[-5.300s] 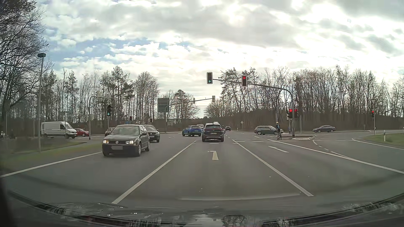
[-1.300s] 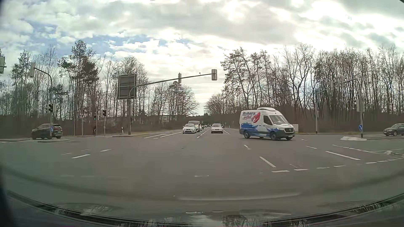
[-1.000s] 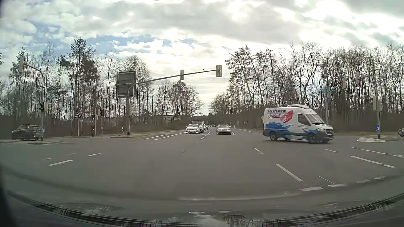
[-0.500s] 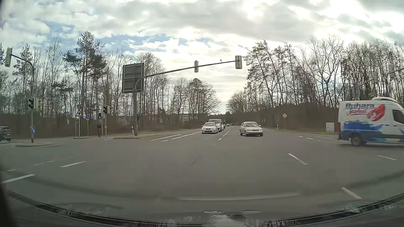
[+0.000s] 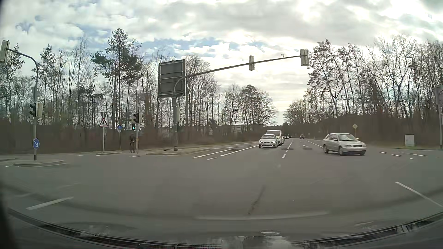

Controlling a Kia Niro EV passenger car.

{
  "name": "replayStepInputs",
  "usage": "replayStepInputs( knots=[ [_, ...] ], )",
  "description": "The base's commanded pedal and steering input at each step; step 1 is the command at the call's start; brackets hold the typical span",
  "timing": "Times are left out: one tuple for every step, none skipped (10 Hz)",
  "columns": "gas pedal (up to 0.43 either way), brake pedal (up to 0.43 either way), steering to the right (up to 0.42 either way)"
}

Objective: Follow the waypoints while adhering to traffic rules and regulations

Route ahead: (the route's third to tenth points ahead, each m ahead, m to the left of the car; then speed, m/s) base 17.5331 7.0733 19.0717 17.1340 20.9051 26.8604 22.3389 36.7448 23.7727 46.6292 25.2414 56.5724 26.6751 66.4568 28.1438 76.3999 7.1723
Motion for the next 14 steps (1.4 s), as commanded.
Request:
replayStepInputs(
  knots=[
    [0.118, 0.0, -0.21],
    [0.118, 0.0, -0.222],
    [0.118, 0.0, -0.23],
    [0.118, 0.0, -0.238],
    [0.118, 0.0, -0.247],
    [0.118, 0.0, -0.25],
    [0.13, 0.0, -0.249],
    [0.15, 0.0, -0.246],
    [0.157, 0.0, -0.237],
    [0.169, 0.0, -0.23],
    [0.177, 0.0, -0.223],
    [0.197, 0.0, -0.22],
    [0.209, 0.0, -0.219],
    [0.228, 0.0, -0.22]
  ],
)
